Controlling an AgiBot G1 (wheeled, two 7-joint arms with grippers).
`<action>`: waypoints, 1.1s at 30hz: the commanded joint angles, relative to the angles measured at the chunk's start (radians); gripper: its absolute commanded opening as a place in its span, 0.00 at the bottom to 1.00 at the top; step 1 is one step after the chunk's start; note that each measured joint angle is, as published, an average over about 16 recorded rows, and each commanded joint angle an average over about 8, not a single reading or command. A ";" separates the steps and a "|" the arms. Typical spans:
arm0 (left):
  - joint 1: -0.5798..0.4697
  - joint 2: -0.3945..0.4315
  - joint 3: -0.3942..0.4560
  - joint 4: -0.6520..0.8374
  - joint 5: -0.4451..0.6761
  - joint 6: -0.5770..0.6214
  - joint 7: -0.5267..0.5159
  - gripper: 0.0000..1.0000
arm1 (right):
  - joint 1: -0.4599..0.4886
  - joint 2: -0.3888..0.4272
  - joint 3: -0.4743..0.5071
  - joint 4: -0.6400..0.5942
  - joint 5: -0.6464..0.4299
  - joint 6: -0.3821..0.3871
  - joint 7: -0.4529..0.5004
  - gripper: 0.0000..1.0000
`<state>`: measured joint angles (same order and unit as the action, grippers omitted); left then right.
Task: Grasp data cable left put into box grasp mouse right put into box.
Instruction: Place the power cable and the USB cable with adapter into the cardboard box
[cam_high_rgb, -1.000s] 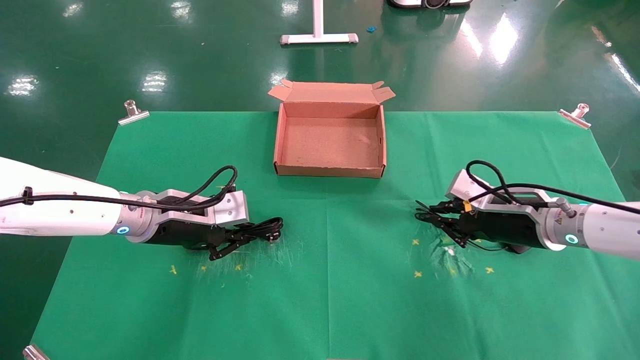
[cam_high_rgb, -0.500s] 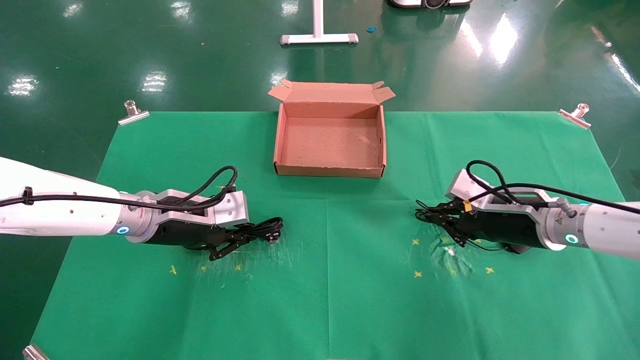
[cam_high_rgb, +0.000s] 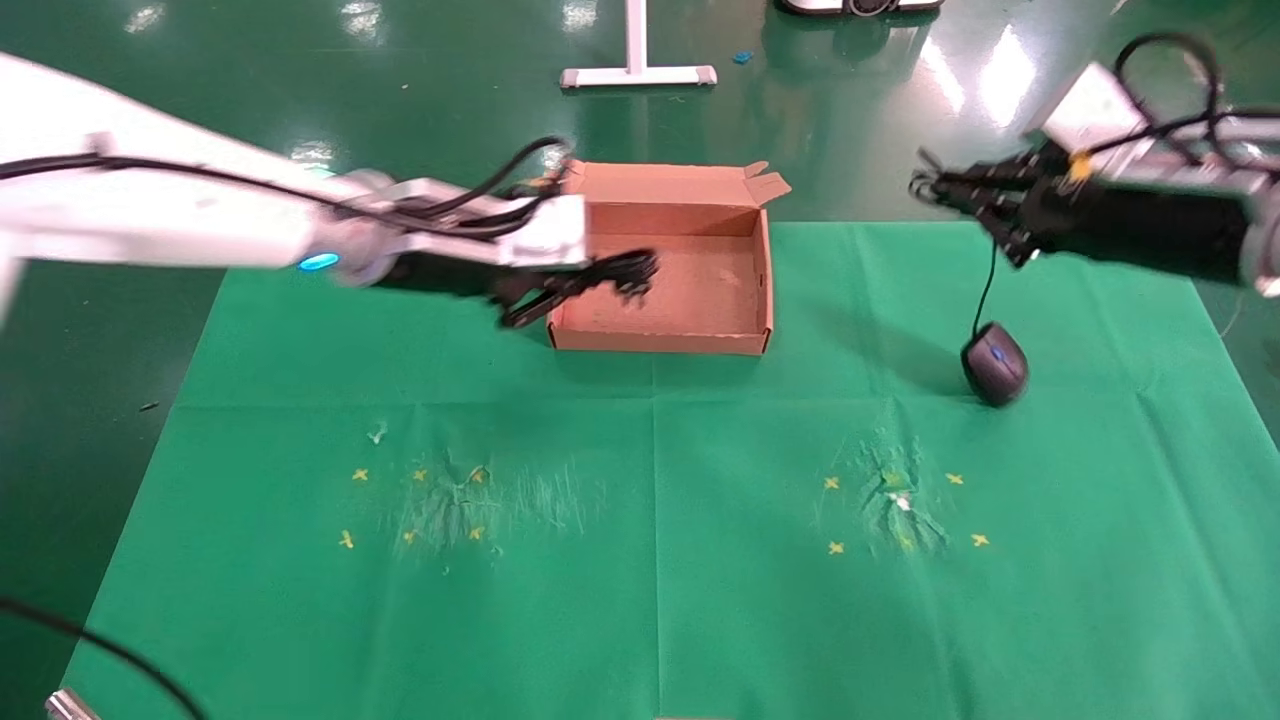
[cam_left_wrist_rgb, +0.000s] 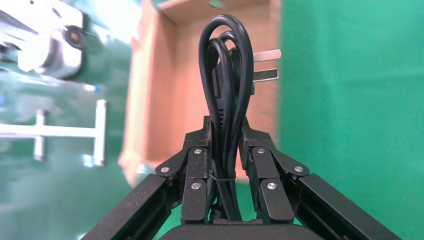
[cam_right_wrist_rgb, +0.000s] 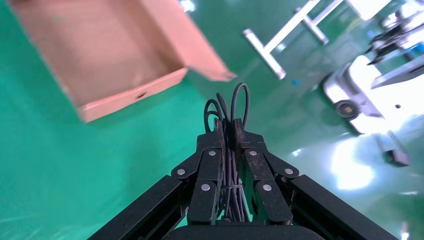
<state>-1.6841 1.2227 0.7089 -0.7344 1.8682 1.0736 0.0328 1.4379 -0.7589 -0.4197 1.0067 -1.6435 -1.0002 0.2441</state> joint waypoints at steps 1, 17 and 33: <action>-0.034 0.068 0.006 0.093 0.021 -0.054 0.076 0.00 | 0.018 0.008 0.010 -0.001 0.009 0.000 -0.007 0.00; 0.050 0.151 0.169 0.198 -0.244 -0.380 0.291 0.00 | 0.010 0.141 0.063 0.062 0.032 -0.003 0.025 0.00; 0.039 0.149 0.382 0.179 -0.453 -0.474 0.295 1.00 | 0.013 0.116 0.058 0.101 0.026 0.012 0.054 0.00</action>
<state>-1.6456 1.3716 1.0882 -0.5559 1.4167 0.6015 0.3285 1.4533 -0.6432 -0.3592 1.1092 -1.6139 -0.9880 0.2948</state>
